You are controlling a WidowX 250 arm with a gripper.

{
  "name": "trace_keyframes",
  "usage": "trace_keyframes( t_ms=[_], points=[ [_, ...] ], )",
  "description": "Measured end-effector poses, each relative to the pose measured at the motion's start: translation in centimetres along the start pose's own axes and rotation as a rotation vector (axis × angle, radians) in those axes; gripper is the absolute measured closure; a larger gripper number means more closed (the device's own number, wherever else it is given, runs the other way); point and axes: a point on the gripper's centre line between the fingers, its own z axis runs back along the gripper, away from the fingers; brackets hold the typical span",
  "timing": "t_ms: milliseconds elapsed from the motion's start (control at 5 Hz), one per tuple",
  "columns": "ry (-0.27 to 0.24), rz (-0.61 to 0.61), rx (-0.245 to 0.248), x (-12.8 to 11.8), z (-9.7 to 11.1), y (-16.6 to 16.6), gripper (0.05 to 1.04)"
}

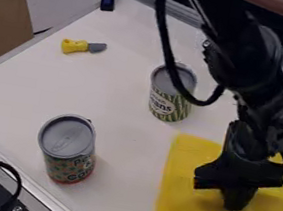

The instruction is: Move the yellow cloth to the bottom right corner of the table

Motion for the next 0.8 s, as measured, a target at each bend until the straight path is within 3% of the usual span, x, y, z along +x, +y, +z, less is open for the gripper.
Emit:
trace_keyframes(
  t_ms=[200, 400, 600, 800],
  points=[
    [-0.042, 0.12, 0.001, -0.3, 0.0, -0.3, 1.031],
    [-0.179, 0.287, 0.038, -0.6, 0.3, -0.1, 1.031],
    [-0.201, 0.395, 0.073, -0.7, 0.3, 0.6, 1.031],
    [-0.127, 0.522, 0.06, -0.9, 0.3, 2.5, 1.031]
  ],
)
